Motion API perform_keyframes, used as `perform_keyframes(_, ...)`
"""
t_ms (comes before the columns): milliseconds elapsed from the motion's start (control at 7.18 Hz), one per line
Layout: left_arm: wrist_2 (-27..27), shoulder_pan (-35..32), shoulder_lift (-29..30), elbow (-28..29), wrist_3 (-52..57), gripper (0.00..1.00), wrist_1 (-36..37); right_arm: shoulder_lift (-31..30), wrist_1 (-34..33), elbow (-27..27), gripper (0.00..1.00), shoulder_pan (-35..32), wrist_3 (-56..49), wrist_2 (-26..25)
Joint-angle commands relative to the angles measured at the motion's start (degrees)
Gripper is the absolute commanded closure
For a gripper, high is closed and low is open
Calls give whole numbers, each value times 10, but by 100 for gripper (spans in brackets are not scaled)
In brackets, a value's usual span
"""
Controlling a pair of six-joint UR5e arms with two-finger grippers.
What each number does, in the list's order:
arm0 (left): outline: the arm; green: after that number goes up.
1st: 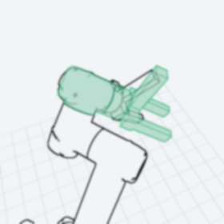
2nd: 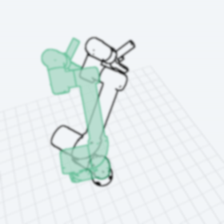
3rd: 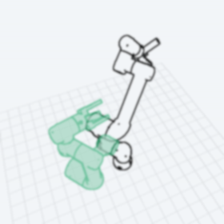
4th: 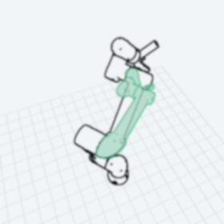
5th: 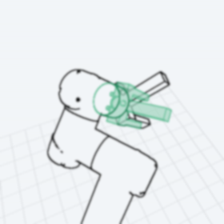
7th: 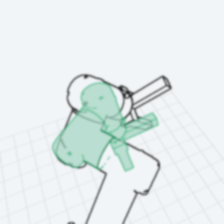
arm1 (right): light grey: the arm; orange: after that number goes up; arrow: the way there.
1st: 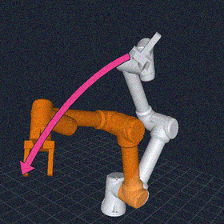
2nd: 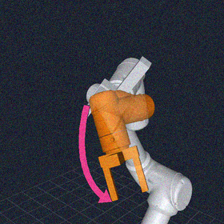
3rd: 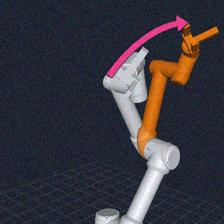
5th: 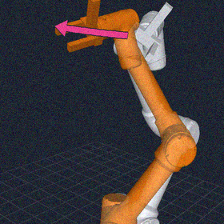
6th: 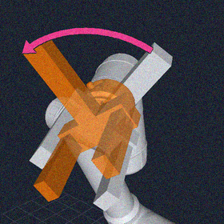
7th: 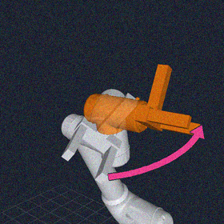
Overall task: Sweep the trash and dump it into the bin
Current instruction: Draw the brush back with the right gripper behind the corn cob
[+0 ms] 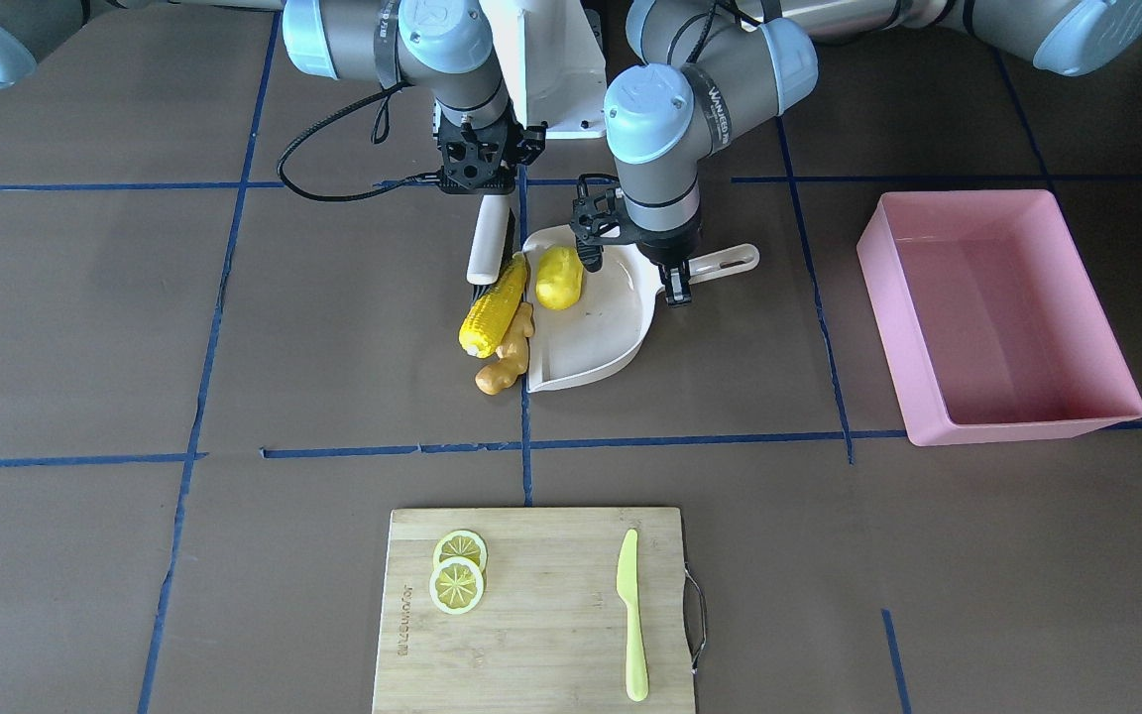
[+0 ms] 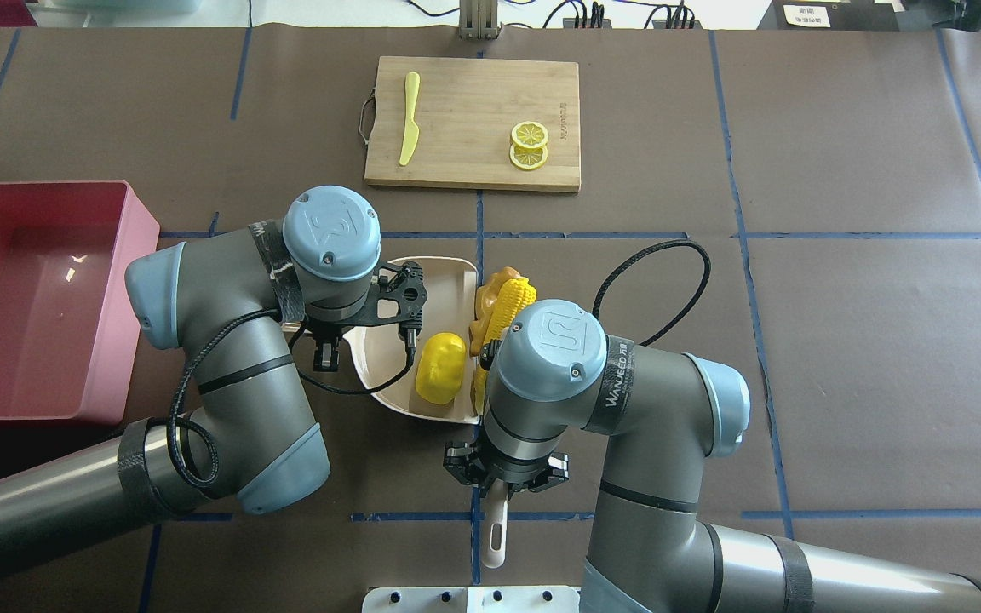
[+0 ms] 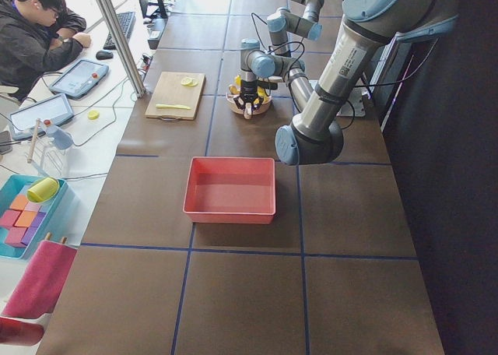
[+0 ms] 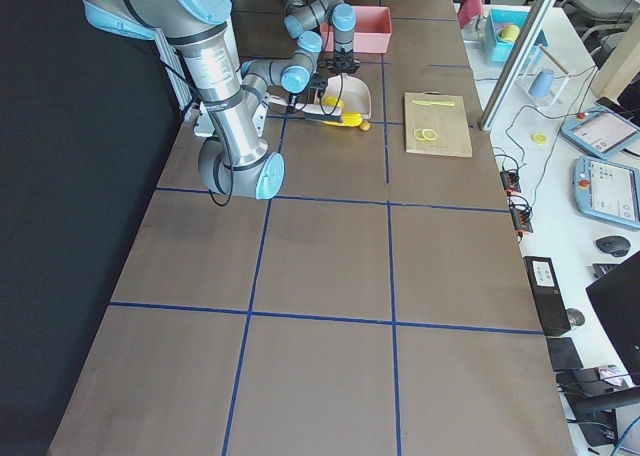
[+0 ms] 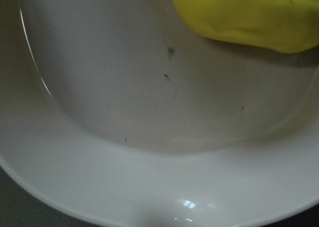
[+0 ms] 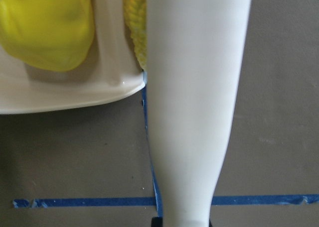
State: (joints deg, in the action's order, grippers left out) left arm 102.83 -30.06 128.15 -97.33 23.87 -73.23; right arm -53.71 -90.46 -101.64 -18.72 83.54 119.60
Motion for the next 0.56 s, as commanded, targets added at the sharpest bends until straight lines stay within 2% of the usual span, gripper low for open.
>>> perform_keyframes(0, 0, 0, 0, 1, -1, 100, -1, -9, -4, -15, 100, -13, -1, 7)
perform_keyframes(139, 0, 0, 0, 0, -1, 100, -1, -43, -9, -42, 100, -19, -5, 8)
perform_keyframes(418, 1, 0, 0, 0, -1, 100, -2, -61, -10, -39, 100, -26, -12, 8)
